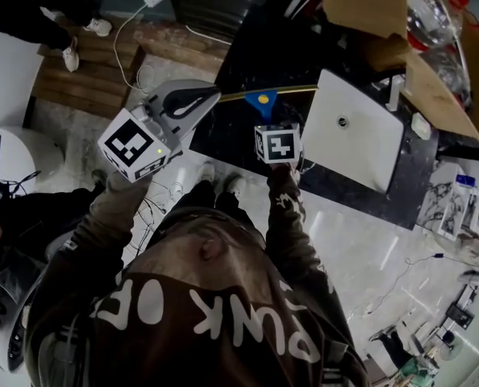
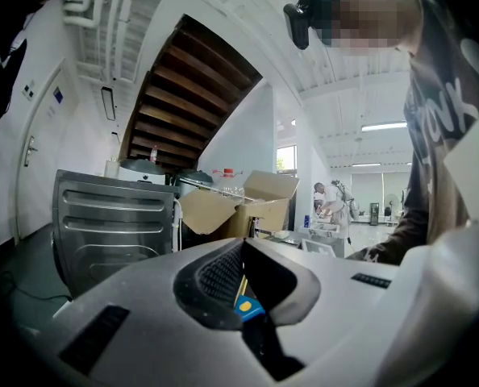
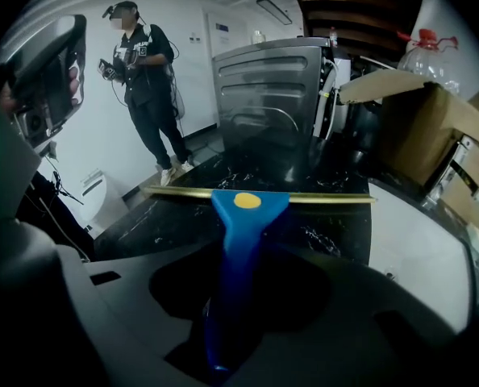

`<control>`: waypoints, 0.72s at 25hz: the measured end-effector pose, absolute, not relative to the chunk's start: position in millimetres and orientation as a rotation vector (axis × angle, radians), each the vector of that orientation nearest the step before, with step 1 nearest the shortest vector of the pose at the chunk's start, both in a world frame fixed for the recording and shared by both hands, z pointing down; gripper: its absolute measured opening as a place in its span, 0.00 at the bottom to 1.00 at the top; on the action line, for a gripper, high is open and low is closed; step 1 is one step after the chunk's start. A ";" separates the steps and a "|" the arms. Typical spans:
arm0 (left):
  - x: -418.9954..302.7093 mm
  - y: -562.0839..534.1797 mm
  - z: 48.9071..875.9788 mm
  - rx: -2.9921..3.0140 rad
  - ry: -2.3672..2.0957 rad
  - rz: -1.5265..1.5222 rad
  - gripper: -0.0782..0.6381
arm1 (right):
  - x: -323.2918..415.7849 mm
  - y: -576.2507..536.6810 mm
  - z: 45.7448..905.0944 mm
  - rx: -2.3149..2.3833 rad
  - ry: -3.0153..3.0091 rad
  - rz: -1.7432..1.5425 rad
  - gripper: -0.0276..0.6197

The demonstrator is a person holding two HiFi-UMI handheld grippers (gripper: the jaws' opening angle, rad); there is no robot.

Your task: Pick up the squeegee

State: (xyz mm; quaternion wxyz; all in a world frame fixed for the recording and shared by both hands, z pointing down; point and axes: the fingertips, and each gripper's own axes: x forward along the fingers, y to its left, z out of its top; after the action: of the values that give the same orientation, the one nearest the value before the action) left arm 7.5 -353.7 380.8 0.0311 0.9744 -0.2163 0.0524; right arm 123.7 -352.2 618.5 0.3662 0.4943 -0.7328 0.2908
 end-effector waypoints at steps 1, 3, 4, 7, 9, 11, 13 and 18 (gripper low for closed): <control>7.2 -354.0 380.3 3.002 -0.668 0.160 0.11 | 126.1 -350.8 617.9 1.270 -1.882 0.735 0.27; 8.6 -354.3 379.5 3.003 -0.666 0.157 0.11 | 133.2 -348.2 615.6 1.285 -1.889 0.713 0.26; 10.0 -354.4 379.0 3.004 -0.663 0.156 0.11 | 137.7 -347.0 613.6 1.298 -1.897 0.706 0.26; 14.1 -355.6 375.9 3.010 -0.656 0.151 0.11 | 151.1 -344.1 603.7 1.333 -1.928 0.684 0.26; 17.3 -356.4 372.9 3.015 -0.655 0.147 0.11 | 160.8 -342.5 595.0 1.359 -1.949 0.667 0.26; 21.9 -356.6 369.5 3.024 -0.650 0.143 0.11 | 171.8 -341.0 582.1 1.391 -1.971 0.652 0.26; 27.3 -356.0 366.8 3.034 -0.644 0.144 0.11 | 182.8 -339.3 564.2 1.421 -1.998 0.634 0.26; 39.8 -352.5 355.3 3.066 -0.640 0.149 0.11 | 205.9 -332.4 497.3 1.511 -2.097 0.503 0.26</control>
State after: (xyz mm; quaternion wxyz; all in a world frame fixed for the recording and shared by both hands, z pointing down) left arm 39.8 -352.5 355.3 0.0029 0.9778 -0.2041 0.0474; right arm 205.9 -332.4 497.3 0.2516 0.5555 -0.7707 0.1850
